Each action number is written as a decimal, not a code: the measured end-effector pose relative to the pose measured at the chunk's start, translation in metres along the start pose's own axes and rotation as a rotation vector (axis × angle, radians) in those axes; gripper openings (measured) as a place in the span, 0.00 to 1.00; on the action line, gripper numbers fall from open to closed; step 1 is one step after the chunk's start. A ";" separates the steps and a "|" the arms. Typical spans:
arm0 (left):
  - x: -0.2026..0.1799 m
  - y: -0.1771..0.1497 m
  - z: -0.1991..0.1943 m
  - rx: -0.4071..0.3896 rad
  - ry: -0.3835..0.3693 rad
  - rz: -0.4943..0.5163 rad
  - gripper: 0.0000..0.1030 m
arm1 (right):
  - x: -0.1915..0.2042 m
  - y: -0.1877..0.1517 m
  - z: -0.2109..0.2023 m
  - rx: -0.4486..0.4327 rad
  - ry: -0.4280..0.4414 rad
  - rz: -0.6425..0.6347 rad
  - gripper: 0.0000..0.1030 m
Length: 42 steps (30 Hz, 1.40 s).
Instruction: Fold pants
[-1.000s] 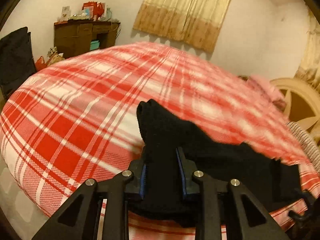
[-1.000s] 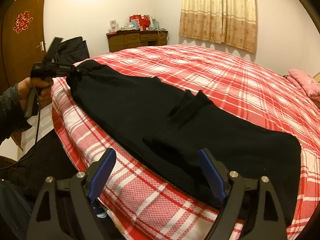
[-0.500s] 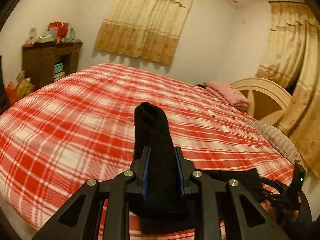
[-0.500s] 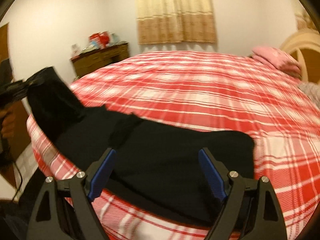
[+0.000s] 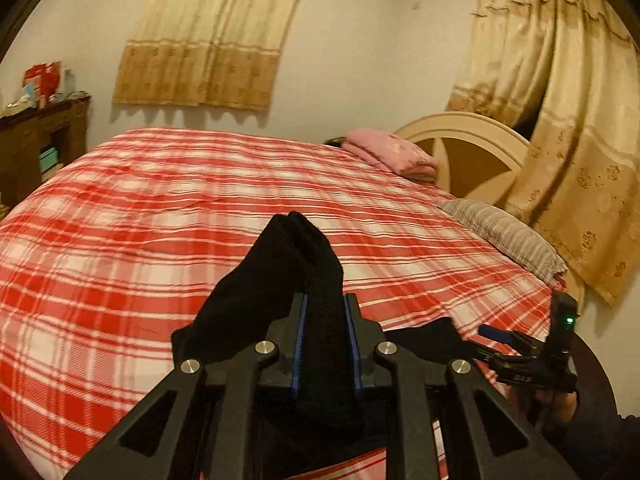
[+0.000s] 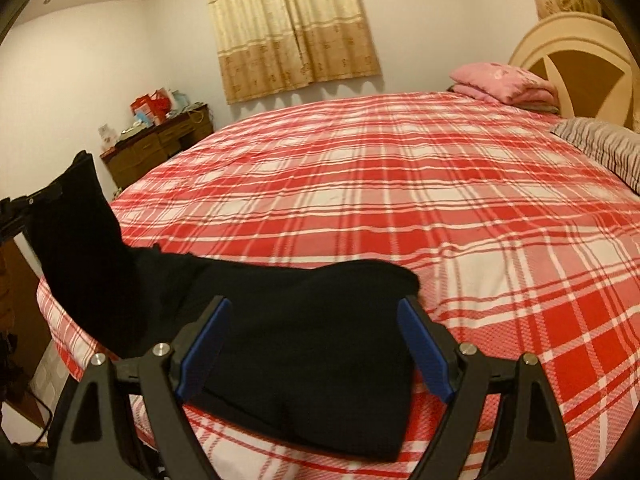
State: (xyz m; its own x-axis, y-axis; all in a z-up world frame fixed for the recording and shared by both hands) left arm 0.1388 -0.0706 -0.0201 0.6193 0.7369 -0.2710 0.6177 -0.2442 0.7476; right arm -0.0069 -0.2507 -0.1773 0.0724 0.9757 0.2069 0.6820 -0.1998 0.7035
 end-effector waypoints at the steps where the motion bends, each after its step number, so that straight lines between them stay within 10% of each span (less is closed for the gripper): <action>1: -0.008 0.003 0.003 0.002 -0.012 0.012 0.17 | -0.003 0.001 0.000 -0.002 -0.005 0.012 0.85; 23: -0.115 -0.005 0.100 0.147 -0.175 0.159 0.01 | -0.080 0.013 -0.013 -0.053 -0.032 0.262 0.86; 38: 0.021 -0.056 0.079 0.113 0.258 0.013 0.04 | 0.000 0.003 0.015 0.133 0.291 0.107 0.88; 40: 0.030 -0.060 0.081 0.120 0.260 -0.003 0.07 | 0.010 0.000 0.025 0.173 0.289 0.086 0.88; 42: 0.039 -0.062 0.082 0.118 0.249 -0.039 0.52 | 0.014 -0.003 0.035 0.206 0.268 0.082 0.88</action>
State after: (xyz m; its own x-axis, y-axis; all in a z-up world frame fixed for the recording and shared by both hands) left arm 0.1640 -0.0786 -0.1264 0.4644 0.8760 -0.1301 0.7004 -0.2733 0.6594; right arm 0.0179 -0.2329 -0.2006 -0.0422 0.8935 0.4471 0.8166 -0.2270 0.5308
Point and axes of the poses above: each gripper's, at about its wrist camera, not at the fingertips, and z roughly the way its jaws point, x to its left, y to its top, the point moved 3 cm from there along z, roughly the way its jaws point, and after that the axes turned 10 degrees about x, right-handed, at the moved point
